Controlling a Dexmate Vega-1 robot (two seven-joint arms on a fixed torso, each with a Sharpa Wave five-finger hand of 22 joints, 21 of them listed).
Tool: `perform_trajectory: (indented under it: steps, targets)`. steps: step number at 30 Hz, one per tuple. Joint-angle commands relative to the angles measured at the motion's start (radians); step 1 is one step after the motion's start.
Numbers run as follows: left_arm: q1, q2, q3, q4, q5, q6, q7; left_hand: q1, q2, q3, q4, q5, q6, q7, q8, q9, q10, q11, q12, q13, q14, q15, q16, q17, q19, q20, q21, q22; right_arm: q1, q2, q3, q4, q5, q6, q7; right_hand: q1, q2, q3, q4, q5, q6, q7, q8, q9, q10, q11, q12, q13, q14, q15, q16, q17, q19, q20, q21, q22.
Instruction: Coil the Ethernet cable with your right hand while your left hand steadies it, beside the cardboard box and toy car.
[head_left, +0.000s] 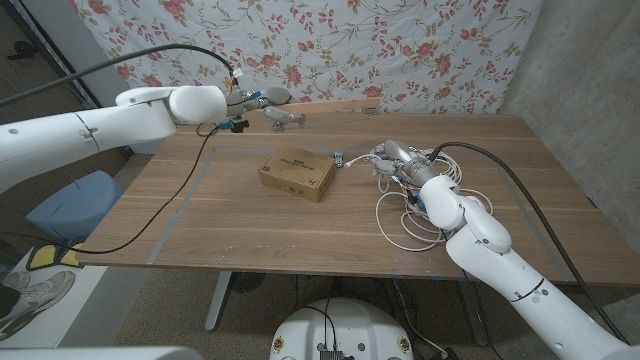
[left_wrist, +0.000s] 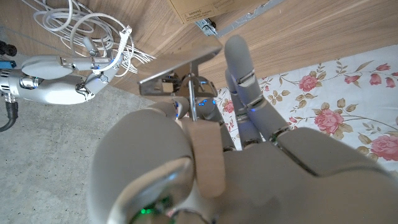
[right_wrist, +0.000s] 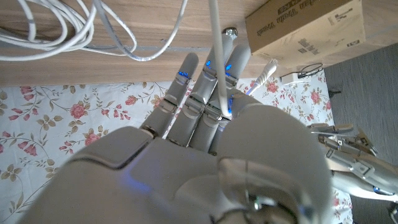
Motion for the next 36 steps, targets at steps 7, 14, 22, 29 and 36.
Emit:
perform_trajectory:
  steps: [7, 14, 22, 29, 36]
  targets:
    - [0.014, -0.069, -0.01, 0.042, -0.001, -0.021, 0.002, -0.003, 0.01, 0.0, 0.001, -0.001, -0.006, 0.0, 0.011, -0.002, -0.005, 0.003, 0.011, -0.001, 0.365, -0.243, 0.013, 0.006, -0.341, 0.07, 0.009, -0.001, 0.022, -0.086, 0.043, -0.014, 0.291, 0.142, -0.208, 0.017, -0.009, 0.084, 0.063, -0.019, 0.106, 0.098, 0.023, 0.062, -0.003, -0.011, 0.104, 0.127, 0.024, -0.003, 0.041, 0.126, 0.002, -0.105, 0.071, 0.012]
    - [0.018, -0.113, -0.011, 0.078, 0.003, -0.036, -0.023, -0.004, 0.01, 0.0, 0.002, -0.001, -0.006, -0.001, 0.013, -0.005, -0.006, 0.004, 0.017, 0.002, 0.367, -0.242, 0.018, 0.007, -0.342, 0.07, 0.012, -0.003, 0.034, -0.068, 0.076, 0.039, 0.429, 0.272, -0.275, 0.017, -0.012, 0.089, 0.065, -0.024, 0.109, 0.095, 0.029, 0.079, -0.012, -0.011, 0.129, 0.16, 0.017, -0.004, 0.042, 0.156, -0.006, -0.106, 0.088, 0.012]
    - [0.023, -0.155, -0.014, 0.114, 0.012, -0.051, -0.055, -0.005, 0.01, 0.001, 0.002, 0.0, -0.006, 0.0, 0.016, -0.005, -0.006, 0.002, 0.022, 0.002, 0.366, -0.242, 0.022, 0.008, -0.343, 0.071, 0.017, -0.003, 0.059, -0.058, 0.076, 0.084, 0.516, 0.369, -0.318, 0.015, -0.015, 0.093, 0.067, -0.029, 0.113, 0.097, 0.034, 0.095, -0.011, -0.008, 0.13, 0.15, 0.006, -0.004, 0.038, 0.181, -0.017, -0.114, 0.103, 0.011]
    - [0.028, -0.196, -0.018, 0.155, 0.016, -0.068, -0.084, -0.006, 0.01, 0.001, 0.002, 0.0, -0.007, 0.0, 0.018, -0.007, -0.009, 0.006, 0.023, 0.0, 0.365, -0.242, 0.025, 0.008, -0.344, 0.07, 0.02, -0.004, 0.094, -0.037, 0.069, 0.121, 0.56, 0.416, -0.355, 0.015, -0.016, 0.097, 0.067, -0.035, 0.117, 0.1, 0.04, 0.109, -0.015, 0.0, 0.123, 0.131, 0.003, -0.005, 0.034, 0.199, -0.026, -0.117, 0.118, 0.009]
    - [0.033, -0.226, -0.024, 0.186, 0.02, -0.078, -0.109, -0.007, 0.011, 0.002, 0.002, 0.0, -0.009, 0.002, 0.02, -0.007, -0.005, 0.005, 0.021, -0.004, 0.362, -0.243, 0.025, 0.005, -0.345, 0.071, 0.022, -0.007, 0.154, -0.026, 0.052, 0.167, 0.587, 0.457, -0.355, 0.014, -0.017, 0.101, 0.066, -0.039, 0.111, 0.103, 0.039, 0.12, -0.017, -0.001, 0.124, 0.126, -0.001, -0.005, 0.028, 0.213, -0.037, -0.117, 0.13, 0.006]
